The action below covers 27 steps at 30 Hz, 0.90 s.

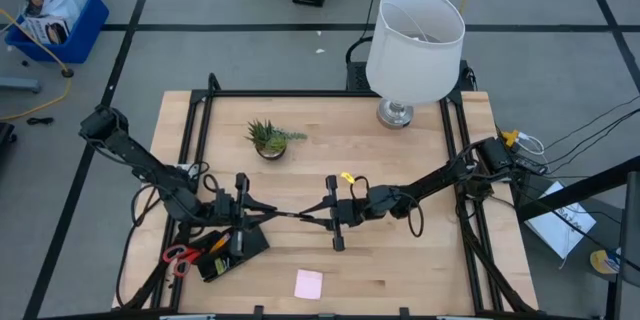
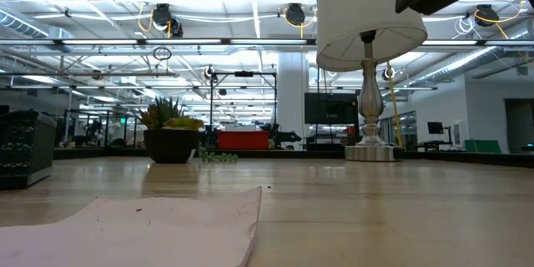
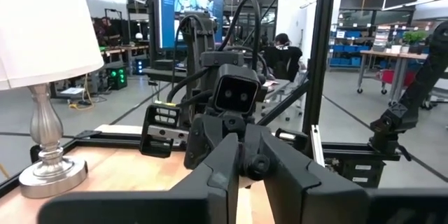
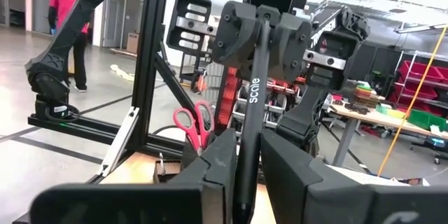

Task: Pick and place office supplies into organizer
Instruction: Put the pen into the top left section of the desk organizer

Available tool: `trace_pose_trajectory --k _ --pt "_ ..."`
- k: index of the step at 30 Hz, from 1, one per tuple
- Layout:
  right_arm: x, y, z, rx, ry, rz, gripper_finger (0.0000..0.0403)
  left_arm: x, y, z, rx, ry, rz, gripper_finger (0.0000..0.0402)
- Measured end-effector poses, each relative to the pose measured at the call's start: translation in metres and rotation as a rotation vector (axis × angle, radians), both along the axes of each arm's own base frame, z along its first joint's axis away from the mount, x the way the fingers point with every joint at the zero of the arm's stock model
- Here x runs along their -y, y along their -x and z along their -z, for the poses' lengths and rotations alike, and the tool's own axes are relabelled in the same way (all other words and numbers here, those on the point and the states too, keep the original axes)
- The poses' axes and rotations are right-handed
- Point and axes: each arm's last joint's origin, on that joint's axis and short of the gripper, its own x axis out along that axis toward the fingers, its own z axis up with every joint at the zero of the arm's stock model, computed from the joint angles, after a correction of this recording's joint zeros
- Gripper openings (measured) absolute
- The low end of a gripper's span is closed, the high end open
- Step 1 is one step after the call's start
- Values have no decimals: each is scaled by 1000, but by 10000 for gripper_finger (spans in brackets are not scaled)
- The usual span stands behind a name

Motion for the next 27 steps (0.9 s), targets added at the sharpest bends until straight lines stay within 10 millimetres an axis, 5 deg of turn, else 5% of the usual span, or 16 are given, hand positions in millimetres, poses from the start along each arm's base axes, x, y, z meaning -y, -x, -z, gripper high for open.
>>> trace_pose_trajectory --k 9,20,27 --pt "0 0 -1 12 -5 0 57 0 0 -1 5 0 11 36" --pt "1 0 -2 24 -15 -1 56 1 0 -1 8 13 24 69" --pt "1 0 -2 23 -8 0 55 1 0 -1 8 10 23 9"
